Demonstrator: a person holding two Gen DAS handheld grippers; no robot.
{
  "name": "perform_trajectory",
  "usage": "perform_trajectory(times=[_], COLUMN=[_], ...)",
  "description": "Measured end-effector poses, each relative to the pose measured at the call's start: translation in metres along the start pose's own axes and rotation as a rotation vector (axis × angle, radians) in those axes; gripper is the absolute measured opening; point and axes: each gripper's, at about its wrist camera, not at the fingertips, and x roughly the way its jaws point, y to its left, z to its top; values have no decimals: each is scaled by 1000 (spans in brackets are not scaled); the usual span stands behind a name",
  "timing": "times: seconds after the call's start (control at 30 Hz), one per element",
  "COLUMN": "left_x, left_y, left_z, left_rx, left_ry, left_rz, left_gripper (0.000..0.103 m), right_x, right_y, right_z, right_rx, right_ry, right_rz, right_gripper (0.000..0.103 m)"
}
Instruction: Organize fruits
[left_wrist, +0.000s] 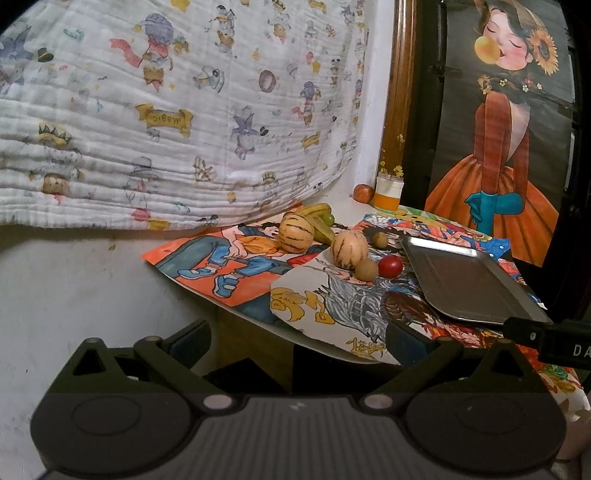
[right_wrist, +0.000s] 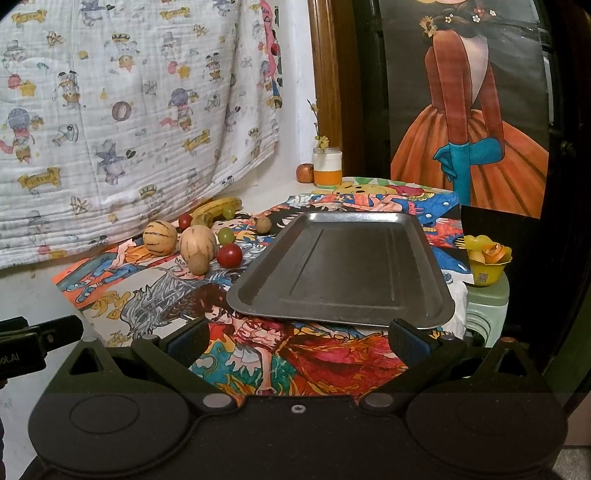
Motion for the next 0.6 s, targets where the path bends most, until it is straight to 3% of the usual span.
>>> perform_trajectory(times=[0.6], left_x=[1], left_y=[4], left_z=[-2], left_rx=[-3], left_ry=[4], left_rz=[2], left_gripper=[103], right_x=[1], right_y=[0], right_z=[0], right_rx=[2], right_ry=[5], right_rz=[2], right_gripper=[103])
